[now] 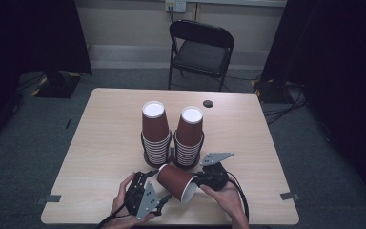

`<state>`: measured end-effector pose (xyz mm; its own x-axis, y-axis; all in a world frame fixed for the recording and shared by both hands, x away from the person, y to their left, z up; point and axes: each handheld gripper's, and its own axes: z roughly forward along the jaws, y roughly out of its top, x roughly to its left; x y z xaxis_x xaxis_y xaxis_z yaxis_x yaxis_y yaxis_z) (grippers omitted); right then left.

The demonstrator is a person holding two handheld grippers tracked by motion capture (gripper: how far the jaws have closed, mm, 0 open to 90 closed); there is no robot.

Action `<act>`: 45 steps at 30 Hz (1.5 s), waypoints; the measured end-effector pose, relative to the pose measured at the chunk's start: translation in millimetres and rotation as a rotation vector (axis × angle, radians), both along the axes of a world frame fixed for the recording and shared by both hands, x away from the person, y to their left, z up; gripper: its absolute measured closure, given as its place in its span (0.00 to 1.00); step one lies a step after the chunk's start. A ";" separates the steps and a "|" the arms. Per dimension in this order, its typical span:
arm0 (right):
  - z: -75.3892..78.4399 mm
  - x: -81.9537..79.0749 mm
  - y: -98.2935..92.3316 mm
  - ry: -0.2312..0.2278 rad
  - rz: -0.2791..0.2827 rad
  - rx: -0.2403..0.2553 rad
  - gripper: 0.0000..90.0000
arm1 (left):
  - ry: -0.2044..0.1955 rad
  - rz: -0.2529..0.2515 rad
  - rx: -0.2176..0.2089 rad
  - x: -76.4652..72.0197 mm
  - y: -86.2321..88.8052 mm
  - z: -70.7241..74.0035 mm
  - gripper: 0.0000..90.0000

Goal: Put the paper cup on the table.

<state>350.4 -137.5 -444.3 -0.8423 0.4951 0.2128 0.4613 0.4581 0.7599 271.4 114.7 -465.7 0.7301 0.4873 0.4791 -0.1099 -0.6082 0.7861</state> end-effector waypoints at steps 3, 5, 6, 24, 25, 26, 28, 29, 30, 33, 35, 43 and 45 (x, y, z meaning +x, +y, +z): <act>1.8 1.4 1.5 0.001 -0.007 -0.019 0.95 | -0.007 0.013 0.012 -0.6 -2.3 -1.1 0.17; 3.2 1.5 2.1 -0.001 -0.005 -0.025 0.95 | -0.012 0.010 0.012 -1.4 -3.4 -1.6 0.16; 3.7 1.7 2.3 0.000 -0.004 -0.027 0.95 | -0.020 0.010 0.013 -1.3 -4.4 -2.3 0.16; 10.2 3.5 1.2 -0.022 -0.024 0.005 0.98 | -0.050 -0.024 0.097 0.5 -20.0 0.1 0.17; 10.5 3.4 1.5 -0.017 -0.023 0.012 0.98 | -0.056 -0.028 0.102 0.9 -21.3 -0.1 0.18; 10.8 3.4 1.9 -0.015 -0.020 0.016 0.98 | -0.057 -0.029 0.111 0.9 -22.0 0.1 0.17; 11.1 3.5 3.8 -0.015 -0.016 0.014 0.98 | -0.062 -0.028 0.102 0.9 -23.7 -0.1 0.17; 11.3 3.4 4.7 -0.008 -0.011 0.015 0.98 | -0.063 -0.026 0.098 1.0 -24.3 -0.4 0.15; 11.6 3.2 5.6 -0.006 -0.008 0.017 0.98 | -0.063 -0.023 0.088 1.1 -25.0 -0.6 0.14; 12.0 3.1 9.5 -0.003 0.003 0.019 0.98 | -0.058 -0.026 0.098 1.9 -27.4 0.4 0.11; 12.2 3.1 12.7 -0.003 0.011 0.017 0.98 | -0.061 -0.021 0.098 1.9 -28.9 1.1 0.11; 11.9 3.5 20.1 0.011 0.018 0.028 0.98 | -0.077 -0.022 0.078 2.1 -34.0 2.2 0.08; 11.6 3.2 22.5 0.012 0.021 0.024 0.98 | -0.094 -0.024 0.086 1.0 -36.0 2.1 0.08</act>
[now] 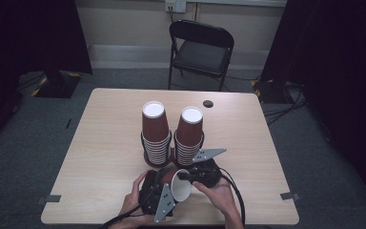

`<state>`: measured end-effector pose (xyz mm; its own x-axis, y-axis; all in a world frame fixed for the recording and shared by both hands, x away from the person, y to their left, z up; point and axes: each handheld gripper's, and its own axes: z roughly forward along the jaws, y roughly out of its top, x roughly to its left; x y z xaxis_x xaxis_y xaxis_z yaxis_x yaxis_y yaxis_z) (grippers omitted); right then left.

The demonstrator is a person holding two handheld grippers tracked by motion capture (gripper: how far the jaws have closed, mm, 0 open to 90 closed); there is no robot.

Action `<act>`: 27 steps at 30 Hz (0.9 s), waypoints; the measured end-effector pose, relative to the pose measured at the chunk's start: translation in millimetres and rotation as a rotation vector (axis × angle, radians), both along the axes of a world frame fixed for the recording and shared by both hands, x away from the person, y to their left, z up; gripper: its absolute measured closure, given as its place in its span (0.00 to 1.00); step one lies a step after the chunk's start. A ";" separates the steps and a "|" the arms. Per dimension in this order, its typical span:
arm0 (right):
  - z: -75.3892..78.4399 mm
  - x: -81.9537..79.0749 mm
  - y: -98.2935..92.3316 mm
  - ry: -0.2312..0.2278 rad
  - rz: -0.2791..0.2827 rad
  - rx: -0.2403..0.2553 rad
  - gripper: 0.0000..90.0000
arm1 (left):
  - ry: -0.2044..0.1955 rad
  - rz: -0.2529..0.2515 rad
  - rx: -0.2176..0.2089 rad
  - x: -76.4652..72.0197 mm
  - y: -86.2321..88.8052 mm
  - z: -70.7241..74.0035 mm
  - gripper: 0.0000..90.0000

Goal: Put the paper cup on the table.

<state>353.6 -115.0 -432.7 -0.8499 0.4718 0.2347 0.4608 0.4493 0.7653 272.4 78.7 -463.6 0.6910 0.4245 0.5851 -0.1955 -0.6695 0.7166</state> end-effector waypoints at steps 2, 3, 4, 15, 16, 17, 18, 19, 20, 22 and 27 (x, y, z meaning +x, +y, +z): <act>-0.5 0.0 1.9 0.002 0.002 0.000 0.98 | -0.002 -0.005 -0.001 -0.4 -1.8 -0.2 0.08; -0.5 -0.1 2.6 0.003 0.002 -0.003 0.98 | -0.010 0.001 -0.012 -0.9 -2.9 -0.7 0.08; -0.8 -0.4 3.5 0.005 0.003 -0.004 0.98 | -0.002 -0.009 -0.007 -1.2 -3.2 -0.2 0.07; -3.8 -1.9 12.8 0.011 0.009 -0.025 0.98 | 0.030 -0.009 -0.013 0.5 -6.1 -1.1 0.07; -4.3 -1.6 13.1 0.013 0.008 -0.026 0.98 | 0.033 -0.009 -0.013 1.4 -6.2 -1.0 0.07; -4.7 -1.7 13.5 0.012 0.005 -0.027 0.98 | 0.035 -0.004 -0.016 1.8 -6.3 -1.1 0.07; -4.7 -1.7 13.8 0.010 0.004 -0.029 0.98 | 0.035 -0.003 -0.017 2.0 -6.3 -0.9 0.07; -4.7 -1.3 13.8 0.010 0.003 -0.028 0.98 | 0.037 -0.007 -0.014 2.2 -5.8 0.2 0.07; -4.2 -1.3 13.8 0.012 0.002 -0.027 0.98 | 0.047 -0.006 -0.021 2.2 -5.9 0.2 0.07; -2.9 -1.5 13.2 0.008 -0.002 -0.024 0.97 | 0.044 -0.009 -0.028 3.3 -5.5 0.9 0.07; -1.0 -1.7 10.8 0.005 -0.018 -0.003 0.94 | 0.039 -0.014 -0.107 5.9 -3.9 0.0 0.09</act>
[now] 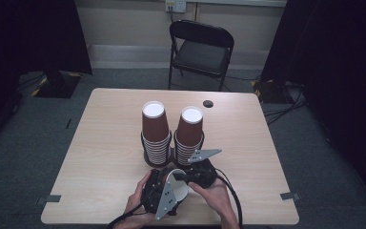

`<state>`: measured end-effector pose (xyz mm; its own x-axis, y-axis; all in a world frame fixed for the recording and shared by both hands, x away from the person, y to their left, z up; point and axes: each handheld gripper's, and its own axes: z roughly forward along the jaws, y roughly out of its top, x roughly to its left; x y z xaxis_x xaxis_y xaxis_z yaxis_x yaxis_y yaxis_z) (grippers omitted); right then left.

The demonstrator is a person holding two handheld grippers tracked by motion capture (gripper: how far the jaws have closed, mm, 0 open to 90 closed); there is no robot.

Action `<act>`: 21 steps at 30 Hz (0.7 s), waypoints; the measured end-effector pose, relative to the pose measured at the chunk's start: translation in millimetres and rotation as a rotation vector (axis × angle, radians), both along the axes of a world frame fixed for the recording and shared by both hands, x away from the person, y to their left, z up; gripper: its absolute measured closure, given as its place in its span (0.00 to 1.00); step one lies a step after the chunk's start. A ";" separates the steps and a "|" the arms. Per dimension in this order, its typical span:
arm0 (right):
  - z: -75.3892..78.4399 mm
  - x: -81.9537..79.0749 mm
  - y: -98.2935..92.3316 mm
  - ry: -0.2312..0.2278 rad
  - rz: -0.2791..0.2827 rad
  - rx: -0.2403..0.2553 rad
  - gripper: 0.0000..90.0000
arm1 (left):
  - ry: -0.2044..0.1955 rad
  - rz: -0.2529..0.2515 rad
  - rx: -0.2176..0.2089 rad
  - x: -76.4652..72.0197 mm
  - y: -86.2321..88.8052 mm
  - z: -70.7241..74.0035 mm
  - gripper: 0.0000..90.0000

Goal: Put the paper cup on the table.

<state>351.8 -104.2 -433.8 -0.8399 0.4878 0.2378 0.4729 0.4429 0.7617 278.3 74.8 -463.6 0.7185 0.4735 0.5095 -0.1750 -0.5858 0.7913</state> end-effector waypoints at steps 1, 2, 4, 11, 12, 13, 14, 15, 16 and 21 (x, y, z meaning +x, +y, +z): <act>0.1 0.0 -0.2 -0.003 -0.001 0.003 0.93 | -0.006 0.004 -0.007 -0.3 0.4 0.0 0.10; -0.1 -0.1 -0.3 -0.004 -0.003 0.003 0.90 | -0.025 0.002 -0.014 0.0 0.5 -0.3 0.10; -0.8 -0.4 -0.7 -0.006 -0.009 0.003 0.88 | -0.046 -0.003 -0.029 0.3 1.8 -0.5 0.10; 0.5 -1.1 -6.7 -0.019 -0.046 0.046 0.76 | 0.051 0.016 -0.122 5.6 9.2 -1.4 0.10; 0.9 -1.2 -7.7 -0.025 -0.056 0.052 0.74 | 0.061 0.024 -0.129 6.4 10.5 -1.6 0.10; 0.8 -1.1 -8.6 -0.025 -0.064 0.057 0.72 | 0.079 0.031 -0.151 7.2 11.7 -2.0 0.10; 0.6 -0.7 -9.5 -0.027 -0.071 0.065 0.69 | 0.090 0.025 -0.155 8.6 13.7 -1.7 0.10; 0.4 -0.6 -10.5 -0.030 -0.078 0.073 0.67 | 0.103 0.028 -0.169 9.2 14.2 -2.0 0.10; 0.2 -0.5 -11.1 -0.032 -0.082 0.082 0.65 | 0.112 0.033 -0.170 10.2 14.8 -2.0 0.10; 1.4 -2.1 -16.0 -0.048 -0.117 0.125 0.60 | 0.155 0.052 -0.229 14.7 19.8 -1.9 0.10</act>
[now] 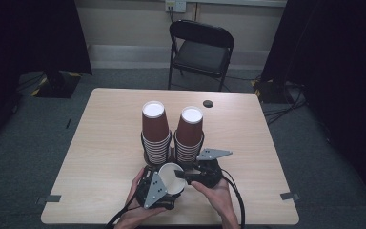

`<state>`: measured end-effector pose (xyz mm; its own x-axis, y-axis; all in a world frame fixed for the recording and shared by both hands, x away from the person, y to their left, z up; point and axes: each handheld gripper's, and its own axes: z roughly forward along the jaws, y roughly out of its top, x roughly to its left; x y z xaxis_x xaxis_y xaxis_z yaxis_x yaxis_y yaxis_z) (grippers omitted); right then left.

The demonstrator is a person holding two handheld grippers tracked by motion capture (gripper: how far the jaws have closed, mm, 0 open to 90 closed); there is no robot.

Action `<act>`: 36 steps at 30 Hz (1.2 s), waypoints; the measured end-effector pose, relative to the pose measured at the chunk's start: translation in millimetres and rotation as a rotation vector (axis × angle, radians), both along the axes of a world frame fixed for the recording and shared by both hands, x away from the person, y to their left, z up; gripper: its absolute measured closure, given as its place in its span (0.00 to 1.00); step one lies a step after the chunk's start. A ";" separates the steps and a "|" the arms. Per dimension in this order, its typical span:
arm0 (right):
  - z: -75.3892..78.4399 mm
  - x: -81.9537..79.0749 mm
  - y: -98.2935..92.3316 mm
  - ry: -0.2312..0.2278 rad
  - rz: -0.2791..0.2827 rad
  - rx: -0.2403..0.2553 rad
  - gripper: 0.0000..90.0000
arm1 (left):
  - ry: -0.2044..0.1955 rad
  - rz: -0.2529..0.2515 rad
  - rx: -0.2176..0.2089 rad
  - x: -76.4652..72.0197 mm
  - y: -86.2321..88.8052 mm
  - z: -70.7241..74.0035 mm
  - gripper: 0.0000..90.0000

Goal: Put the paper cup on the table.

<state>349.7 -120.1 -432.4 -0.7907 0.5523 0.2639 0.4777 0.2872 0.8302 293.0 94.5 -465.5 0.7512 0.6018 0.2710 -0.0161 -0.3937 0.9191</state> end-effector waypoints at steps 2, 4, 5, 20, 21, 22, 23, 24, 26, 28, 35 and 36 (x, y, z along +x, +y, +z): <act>0.6 -0.7 -3.8 -0.008 -0.011 0.028 0.57 | 0.011 0.011 -0.023 1.3 2.5 0.3 0.10; 1.3 -2.0 -6.9 -0.023 -0.021 0.052 0.55 | 0.023 0.024 -0.027 2.3 5.0 0.9 0.10; 1.8 -3.0 -8.8 -0.033 -0.033 0.066 0.54 | 0.029 0.023 -0.043 2.9 5.8 0.7 0.10; 0.1 -12.1 -34.3 -0.177 -0.201 0.213 0.27 | 0.077 0.139 -0.092 14.0 35.1 5.4 0.10; -0.5 -12.7 -35.9 -0.184 -0.216 0.211 0.24 | 0.088 0.135 -0.108 15.0 37.7 5.5 0.10; -1.1 -13.3 -37.7 -0.185 -0.237 0.210 0.21 | 0.096 0.134 -0.133 15.5 40.3 5.7 0.10; -1.9 -14.2 -39.7 -0.190 -0.256 0.213 0.21 | 0.099 0.138 -0.136 15.9 43.1 6.2 0.10; -2.9 -15.5 -41.9 -0.198 -0.275 0.213 0.20 | 0.099 0.145 -0.137 16.0 45.4 6.6 0.10; -5.2 -17.8 -46.4 -0.221 -0.302 0.201 0.18 | 0.105 0.151 -0.148 16.5 50.4 7.4 0.10; -7.6 -20.4 -50.3 -0.240 -0.326 0.187 0.16 | 0.103 0.160 -0.149 17.1 55.0 8.3 0.10; -17.1 -24.4 -63.6 -0.245 -0.362 0.196 0.16 | 0.127 0.201 -0.195 23.7 76.7 11.2 0.10; -18.8 -24.2 -66.0 -0.237 -0.357 0.199 0.16 | 0.128 0.209 -0.200 24.4 79.0 11.5 0.10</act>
<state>325.5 -186.2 -451.2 -0.6119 0.7576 0.2274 0.3078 -0.0367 0.9507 317.3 173.6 -453.9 0.6258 0.7787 0.0434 0.1666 -0.1878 0.9680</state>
